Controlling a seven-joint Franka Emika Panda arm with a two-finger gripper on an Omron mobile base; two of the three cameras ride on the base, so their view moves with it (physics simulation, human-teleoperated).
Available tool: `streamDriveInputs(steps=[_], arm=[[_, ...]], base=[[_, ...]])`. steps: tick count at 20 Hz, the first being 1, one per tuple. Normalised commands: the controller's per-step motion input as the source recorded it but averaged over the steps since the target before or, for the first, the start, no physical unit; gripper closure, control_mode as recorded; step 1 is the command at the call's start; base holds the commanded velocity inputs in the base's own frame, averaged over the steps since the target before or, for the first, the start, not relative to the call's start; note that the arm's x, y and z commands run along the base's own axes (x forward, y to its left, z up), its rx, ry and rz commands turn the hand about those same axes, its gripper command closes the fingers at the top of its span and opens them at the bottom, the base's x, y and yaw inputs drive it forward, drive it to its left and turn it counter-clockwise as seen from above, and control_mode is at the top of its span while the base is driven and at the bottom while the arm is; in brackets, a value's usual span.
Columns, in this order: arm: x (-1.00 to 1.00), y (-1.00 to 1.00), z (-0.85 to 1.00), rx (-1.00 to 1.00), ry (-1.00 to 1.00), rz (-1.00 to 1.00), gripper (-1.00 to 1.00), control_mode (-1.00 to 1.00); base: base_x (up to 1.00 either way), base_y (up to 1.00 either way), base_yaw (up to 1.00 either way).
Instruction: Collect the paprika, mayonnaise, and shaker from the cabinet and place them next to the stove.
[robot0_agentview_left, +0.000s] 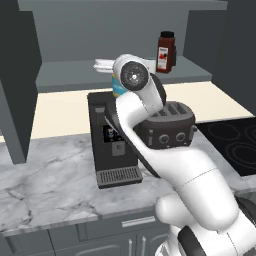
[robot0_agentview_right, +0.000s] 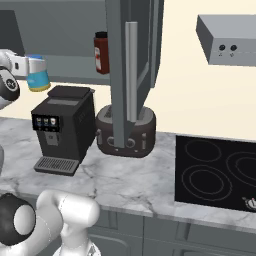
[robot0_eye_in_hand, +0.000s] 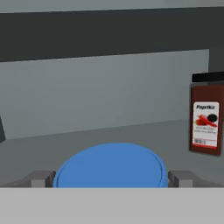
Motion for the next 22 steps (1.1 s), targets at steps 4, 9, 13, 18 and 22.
streamDriveInputs(steps=[4, 9, 13, 18, 22], arm=[[-0.55, -0.67, -0.29, 0.10, 0.03, -0.41, 1.00, -1.00], [-0.49, -0.75, -0.52, 0.03, 0.00, -0.27, 1.00, -1.00], [-0.23, -0.75, -0.55, 0.00, 0.00, -0.28, 1.00, -1.00], [-0.05, -0.75, -0.52, 0.00, 0.01, -0.28, 1.00, -1.00], [0.15, -0.77, -0.46, 0.00, 0.10, -0.22, 1.00, -1.00]], base=[[0.00, 0.00, 0.00], [0.00, 0.00, 0.00], [0.00, 0.00, 0.00], [0.00, 0.00, 0.00], [0.00, 0.00, 0.00]])
